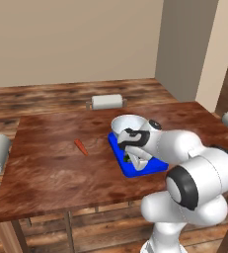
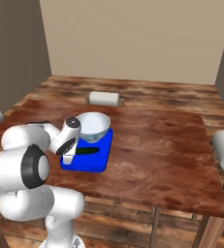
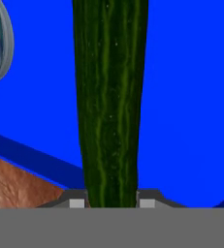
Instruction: Place the two vegetables and bowl onto the tray for setting up a vegetable dip station.
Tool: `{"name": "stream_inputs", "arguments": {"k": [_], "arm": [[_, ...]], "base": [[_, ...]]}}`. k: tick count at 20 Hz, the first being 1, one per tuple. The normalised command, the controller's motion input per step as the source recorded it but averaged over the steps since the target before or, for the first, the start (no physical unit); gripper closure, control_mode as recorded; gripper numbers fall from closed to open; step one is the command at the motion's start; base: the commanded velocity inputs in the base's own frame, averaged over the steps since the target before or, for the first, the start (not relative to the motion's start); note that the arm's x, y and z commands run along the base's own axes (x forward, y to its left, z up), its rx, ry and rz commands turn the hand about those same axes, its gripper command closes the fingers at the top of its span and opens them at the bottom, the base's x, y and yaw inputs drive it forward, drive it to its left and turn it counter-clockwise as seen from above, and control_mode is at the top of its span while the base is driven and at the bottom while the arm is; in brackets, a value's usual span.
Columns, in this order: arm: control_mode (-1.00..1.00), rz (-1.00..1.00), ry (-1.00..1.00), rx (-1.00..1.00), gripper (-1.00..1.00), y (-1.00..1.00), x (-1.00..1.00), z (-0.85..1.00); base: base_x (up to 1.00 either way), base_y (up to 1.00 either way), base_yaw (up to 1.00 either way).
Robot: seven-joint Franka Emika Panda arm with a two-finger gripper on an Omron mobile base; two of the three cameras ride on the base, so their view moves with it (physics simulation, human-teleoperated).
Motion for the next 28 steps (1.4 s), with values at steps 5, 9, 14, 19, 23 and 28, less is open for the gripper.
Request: {"name": "stream_inputs", "arguments": {"k": [5, 9, 14, 19, 23, 28], "arm": [[-1.00, 0.00, -0.01, 0.00, 1.00, -0.02, 0.08, -0.06], [-1.00, 0.00, 0.00, 0.01, 1.00, -0.02, 0.09, -0.07], [-1.00, 0.00, -0.01, 0.00, 1.00, -0.03, 0.10, -0.05], [-1.00, 0.00, -0.02, 0.00, 1.00, -0.04, 0.12, -0.02], [-1.00, 0.00, -0.01, 0.00, 1.00, -0.03, 0.11, -0.02], [-1.00, 0.00, -0.01, 0.01, 1.00, -0.01, 0.07, -0.04]], "base": [[0.00, 0.00, 0.00], [0.00, 0.00, 0.00], [0.00, 0.00, 0.00], [0.00, 0.00, 0.00], [0.00, 0.00, 0.00], [0.00, 0.00, 0.00]]}}
